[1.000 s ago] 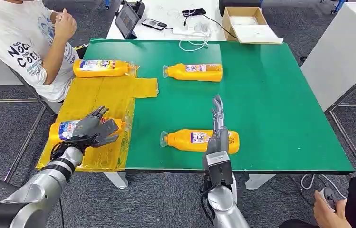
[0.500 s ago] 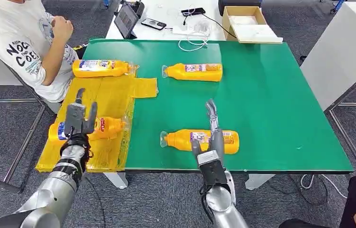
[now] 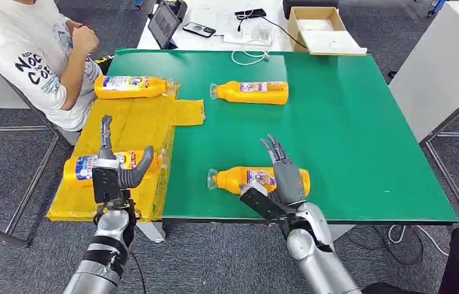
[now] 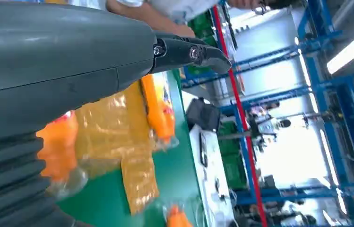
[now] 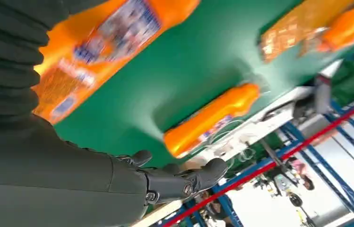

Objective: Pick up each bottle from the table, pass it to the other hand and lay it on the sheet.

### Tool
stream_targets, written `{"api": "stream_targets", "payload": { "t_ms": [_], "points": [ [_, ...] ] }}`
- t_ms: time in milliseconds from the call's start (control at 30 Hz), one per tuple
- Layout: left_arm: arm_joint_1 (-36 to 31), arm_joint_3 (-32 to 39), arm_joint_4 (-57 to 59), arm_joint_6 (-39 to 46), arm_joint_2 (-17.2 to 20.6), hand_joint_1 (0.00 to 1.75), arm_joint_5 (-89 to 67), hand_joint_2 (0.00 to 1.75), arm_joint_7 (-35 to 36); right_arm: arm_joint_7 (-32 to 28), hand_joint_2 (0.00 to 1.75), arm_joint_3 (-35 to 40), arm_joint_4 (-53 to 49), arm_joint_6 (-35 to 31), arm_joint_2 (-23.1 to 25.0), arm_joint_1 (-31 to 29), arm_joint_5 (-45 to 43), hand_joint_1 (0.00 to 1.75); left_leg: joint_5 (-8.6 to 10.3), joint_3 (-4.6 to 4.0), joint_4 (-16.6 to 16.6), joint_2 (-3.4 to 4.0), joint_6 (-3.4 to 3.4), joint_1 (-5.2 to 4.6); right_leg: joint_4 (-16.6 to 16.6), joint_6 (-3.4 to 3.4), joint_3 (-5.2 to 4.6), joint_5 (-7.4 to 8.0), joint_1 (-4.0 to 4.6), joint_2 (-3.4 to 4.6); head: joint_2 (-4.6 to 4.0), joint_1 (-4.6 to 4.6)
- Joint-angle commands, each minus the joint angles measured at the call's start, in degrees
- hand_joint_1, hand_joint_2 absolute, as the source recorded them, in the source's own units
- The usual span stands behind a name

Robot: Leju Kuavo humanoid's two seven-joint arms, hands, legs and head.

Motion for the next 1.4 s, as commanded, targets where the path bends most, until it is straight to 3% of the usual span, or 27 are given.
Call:
{"api": "stream_targets", "payload": {
  "t_ms": [33, 233, 333, 600, 767, 1400],
  "points": [
    [1.4, -4.4, -1.7, -0.3, 0.1, 0.00, -0.6, 1.75, 0.3, 3.0, 1.75, -0.8, 7.2, 2.4, -4.2, -5.1, 2.5, 0.00, -0.09, 0.24, 0.0, 0.07, -0.01, 0.05, 0.0, -0.21, 0.24, -0.08, 0.09, -0.02, 0.00, -0.02],
    [2.9, -3.1, 0.1, -1.5, 0.0, 0.00, -3.1, 1.75, 0.3, 4.3, 1.75, -1.4, 11.4, 7.7, -7.2, -7.7, 2.6, 0.00, -0.09, 0.31, 0.0, 0.11, 0.06, 0.10, -0.1, -0.14, 0.29, -0.06, 0.14, 0.01, 0.00, -0.02],
    [2.7, -3.2, 1.8, -2.2, -0.2, 0.00, -4.5, 1.75, 0.3, 4.4, 1.75, 0.6, 16.0, 14.2, -8.5, -9.8, 0.2, 0.00, -0.06, 0.19, 0.0, 0.13, 0.04, 0.11, -0.1, -0.11, 0.18, -0.03, 0.15, 0.06, 0.00, 0.00],
    [2.5, -3.4, 2.2, -2.2, -0.4, 0.00, -4.8, 1.75, 0.3, 4.2, 1.75, 1.1, 17.1, 14.8, -8.7, -10.4, -0.1, 0.00, -0.08, 0.19, 0.0, 0.11, 0.02, 0.11, 0.0, -0.15, 0.18, -0.05, 0.14, 0.05, 0.00, -0.02],
    [0.9, -4.6, 5.5, -2.3, -0.9, 0.00, -4.9, 1.75, 0.3, 2.9, 1.75, 5.4, 24.5, 21.5, -9.4, -14.8, -3.2, 0.00, -0.09, 0.25, 0.0, 0.12, 0.03, 0.11, 0.0, -0.15, 0.23, -0.06, 0.15, 0.04, 0.00, -0.02],
    [-2.7, -6.0, 13.1, -4.2, -1.7, 0.00, -1.3, 1.75, 0.4, 6.2, 1.75, 19.8, 39.4, 28.2, -9.0, -26.7, -4.9, 0.00, -0.01, 0.28, 0.0, 0.14, 0.02, 0.12, -0.1, -0.12, 0.23, 0.00, 0.15, 0.04, 0.00, -0.04]
  ]
}}
